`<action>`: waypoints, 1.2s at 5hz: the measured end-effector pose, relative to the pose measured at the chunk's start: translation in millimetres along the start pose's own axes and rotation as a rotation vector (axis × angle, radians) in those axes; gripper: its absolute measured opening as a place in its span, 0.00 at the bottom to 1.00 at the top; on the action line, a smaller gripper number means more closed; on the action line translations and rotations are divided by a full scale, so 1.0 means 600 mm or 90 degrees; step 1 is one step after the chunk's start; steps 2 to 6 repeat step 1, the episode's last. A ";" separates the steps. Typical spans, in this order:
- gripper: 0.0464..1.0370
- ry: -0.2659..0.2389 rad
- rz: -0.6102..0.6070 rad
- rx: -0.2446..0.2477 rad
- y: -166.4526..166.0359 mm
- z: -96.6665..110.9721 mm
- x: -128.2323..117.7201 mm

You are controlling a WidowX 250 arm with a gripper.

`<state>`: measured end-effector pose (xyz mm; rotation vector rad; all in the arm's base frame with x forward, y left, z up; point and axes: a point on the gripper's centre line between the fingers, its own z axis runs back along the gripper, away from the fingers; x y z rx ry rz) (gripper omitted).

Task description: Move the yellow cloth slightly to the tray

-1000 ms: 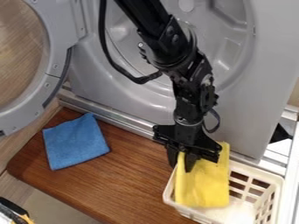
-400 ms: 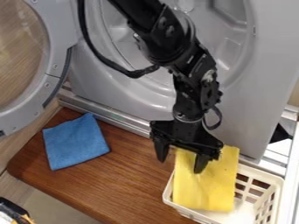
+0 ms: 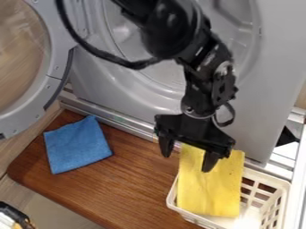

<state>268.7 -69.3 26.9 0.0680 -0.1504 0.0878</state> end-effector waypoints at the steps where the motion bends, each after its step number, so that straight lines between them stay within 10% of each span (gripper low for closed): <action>1: 0.96 -0.011 -0.019 0.004 -0.005 0.028 -0.003; 6: 0.96 -0.011 -0.019 0.004 -0.005 0.028 -0.003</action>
